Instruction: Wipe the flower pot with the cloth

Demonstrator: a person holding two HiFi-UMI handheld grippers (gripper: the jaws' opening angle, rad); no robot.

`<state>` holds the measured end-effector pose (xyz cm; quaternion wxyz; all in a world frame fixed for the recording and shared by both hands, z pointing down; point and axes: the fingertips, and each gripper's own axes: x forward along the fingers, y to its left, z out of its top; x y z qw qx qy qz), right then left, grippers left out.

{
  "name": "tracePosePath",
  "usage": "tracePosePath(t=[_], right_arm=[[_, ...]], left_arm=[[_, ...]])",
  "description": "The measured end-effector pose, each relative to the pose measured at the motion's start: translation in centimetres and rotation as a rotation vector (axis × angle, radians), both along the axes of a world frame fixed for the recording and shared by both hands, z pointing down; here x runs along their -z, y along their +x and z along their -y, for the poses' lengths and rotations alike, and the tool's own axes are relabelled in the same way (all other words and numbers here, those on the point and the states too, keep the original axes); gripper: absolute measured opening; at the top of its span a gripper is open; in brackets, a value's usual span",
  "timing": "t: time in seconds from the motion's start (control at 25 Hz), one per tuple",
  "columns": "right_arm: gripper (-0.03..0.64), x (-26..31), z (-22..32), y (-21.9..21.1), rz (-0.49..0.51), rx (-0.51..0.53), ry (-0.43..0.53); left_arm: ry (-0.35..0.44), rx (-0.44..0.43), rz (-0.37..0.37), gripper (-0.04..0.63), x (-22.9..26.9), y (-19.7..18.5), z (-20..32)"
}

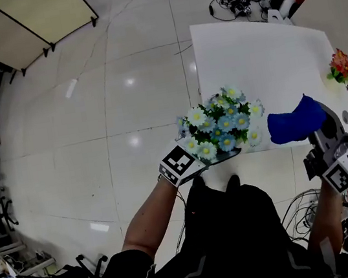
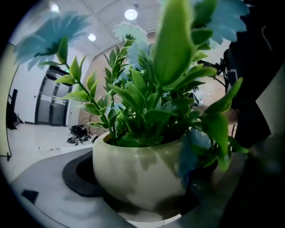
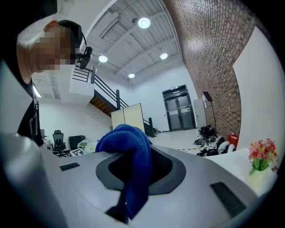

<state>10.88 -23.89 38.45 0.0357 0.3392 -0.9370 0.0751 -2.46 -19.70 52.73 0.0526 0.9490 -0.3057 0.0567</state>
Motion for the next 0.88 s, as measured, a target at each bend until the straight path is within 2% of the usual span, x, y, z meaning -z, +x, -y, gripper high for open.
tracePosePath(t=[0.12,0.24,0.4,0.64,0.76,0.88], right_arm=[[0.064,4.4,-0.8,-1.1,0.034,0.027,0.025],[0.064,8.5,-2.1,-3.0,0.083,0.065,0.058],[0.064,10.9,-4.1,-5.4,0.089,0.114,0.115],[0.064,14.5,-6.2,-9.7,0.058,0.184,0.149],[0.064,14.6,-6.7,-8.7,0.060,0.192,0.163],[0.064,14.9,-6.3,-8.0,0.072,0.186,0.146]], left_arm=[[-0.011,0.025,0.003,0.566,6.6,-0.7,1.0],[0.014,0.055,-0.004,0.566,12.9,-1.2,2.0],[0.038,0.071,-0.045,0.566,19.3,-0.9,2.9],[0.071,0.043,-0.009,0.566,24.7,0.3,2.1],[0.089,0.024,-0.011,0.566,25.1,1.8,1.1],[0.085,0.016,-0.019,0.566,25.7,1.7,0.4]])
